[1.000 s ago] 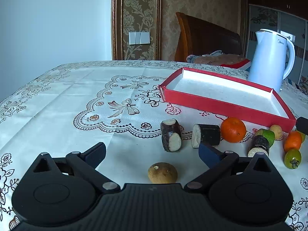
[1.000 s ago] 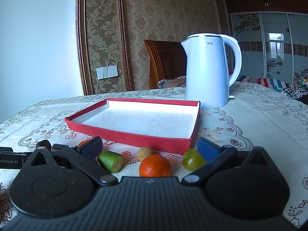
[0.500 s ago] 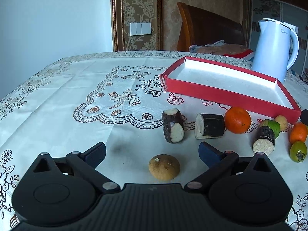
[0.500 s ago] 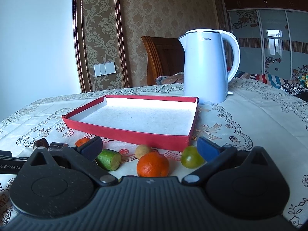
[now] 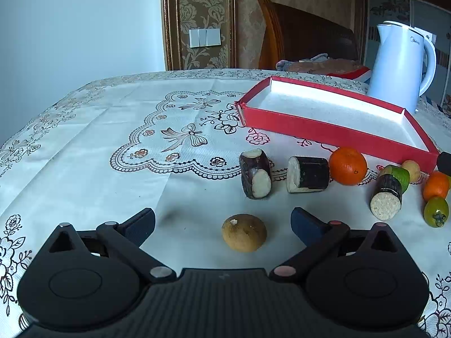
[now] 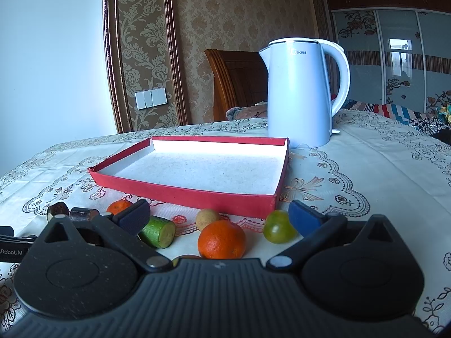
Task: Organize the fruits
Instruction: 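Move the left tool toward the brown potato on the table, then close the left gripper on the brown potato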
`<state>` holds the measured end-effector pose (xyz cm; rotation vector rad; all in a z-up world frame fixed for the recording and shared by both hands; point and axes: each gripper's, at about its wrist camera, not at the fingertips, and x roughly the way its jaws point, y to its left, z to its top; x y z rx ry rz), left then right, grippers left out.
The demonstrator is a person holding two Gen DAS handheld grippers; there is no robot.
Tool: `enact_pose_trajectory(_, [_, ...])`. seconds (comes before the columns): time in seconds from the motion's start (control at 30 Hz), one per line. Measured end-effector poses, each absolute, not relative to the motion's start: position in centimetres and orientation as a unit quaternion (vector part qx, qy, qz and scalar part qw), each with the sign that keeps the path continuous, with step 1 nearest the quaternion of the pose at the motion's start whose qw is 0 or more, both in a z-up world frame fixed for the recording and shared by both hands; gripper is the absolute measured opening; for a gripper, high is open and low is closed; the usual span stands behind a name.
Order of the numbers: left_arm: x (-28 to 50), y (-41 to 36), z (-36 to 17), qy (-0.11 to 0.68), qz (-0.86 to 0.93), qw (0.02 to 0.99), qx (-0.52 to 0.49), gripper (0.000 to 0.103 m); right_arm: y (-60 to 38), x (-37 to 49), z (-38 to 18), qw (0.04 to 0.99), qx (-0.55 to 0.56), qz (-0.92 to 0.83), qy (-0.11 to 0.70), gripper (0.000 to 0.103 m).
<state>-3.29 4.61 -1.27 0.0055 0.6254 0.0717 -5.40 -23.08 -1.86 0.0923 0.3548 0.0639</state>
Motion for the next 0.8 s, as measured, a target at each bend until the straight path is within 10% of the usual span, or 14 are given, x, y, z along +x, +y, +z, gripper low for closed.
enact_pose_trajectory(0.5, [-2.75,4.26,-1.48,0.315,0.041,0.948,0.011,0.092,-23.40,-5.26,-1.99,0.982,0.052,0.026,0.182,0.103])
enact_pose_trajectory(0.8, [-3.21,4.12,-1.53,0.314,0.031,0.949,0.015,0.061,-23.42,-5.18,-2.03,0.981,0.053,0.025,0.184,0.103])
